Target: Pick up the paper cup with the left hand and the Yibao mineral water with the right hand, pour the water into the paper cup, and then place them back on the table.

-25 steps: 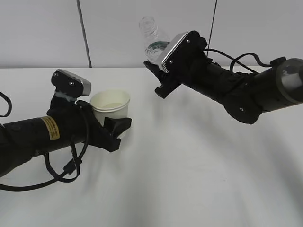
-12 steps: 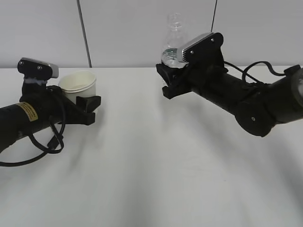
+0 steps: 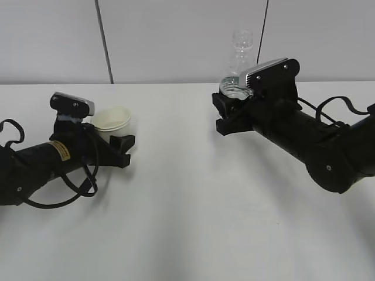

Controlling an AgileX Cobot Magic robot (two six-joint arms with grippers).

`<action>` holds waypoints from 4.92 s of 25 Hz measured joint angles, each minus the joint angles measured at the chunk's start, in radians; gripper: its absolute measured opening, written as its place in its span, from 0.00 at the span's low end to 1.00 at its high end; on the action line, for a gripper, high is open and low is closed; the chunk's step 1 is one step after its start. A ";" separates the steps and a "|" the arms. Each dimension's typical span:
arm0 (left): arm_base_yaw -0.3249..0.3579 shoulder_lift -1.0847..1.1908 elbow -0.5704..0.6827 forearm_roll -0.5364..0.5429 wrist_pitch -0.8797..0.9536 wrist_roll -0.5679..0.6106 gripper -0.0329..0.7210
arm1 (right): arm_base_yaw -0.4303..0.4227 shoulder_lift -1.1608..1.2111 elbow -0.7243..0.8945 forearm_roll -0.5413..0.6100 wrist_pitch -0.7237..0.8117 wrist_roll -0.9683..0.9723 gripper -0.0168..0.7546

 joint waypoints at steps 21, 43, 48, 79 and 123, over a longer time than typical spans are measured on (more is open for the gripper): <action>0.001 0.053 0.004 -0.075 -0.052 0.026 0.87 | 0.000 -0.002 0.020 0.081 -0.013 0.002 0.62; 0.001 -0.769 0.293 -0.152 0.396 0.026 0.83 | -0.016 0.259 -0.111 0.357 -0.047 0.002 0.62; 0.001 -0.862 0.293 -0.152 0.467 0.026 0.83 | -0.016 0.278 -0.118 0.357 -0.064 -0.012 0.63; -0.001 -0.892 0.293 -0.157 0.574 -0.029 0.82 | -0.016 0.103 0.149 0.262 -0.096 -0.028 0.81; -0.002 -1.769 0.188 -0.483 2.114 0.150 0.73 | -0.016 -1.597 0.213 0.037 2.072 0.107 0.79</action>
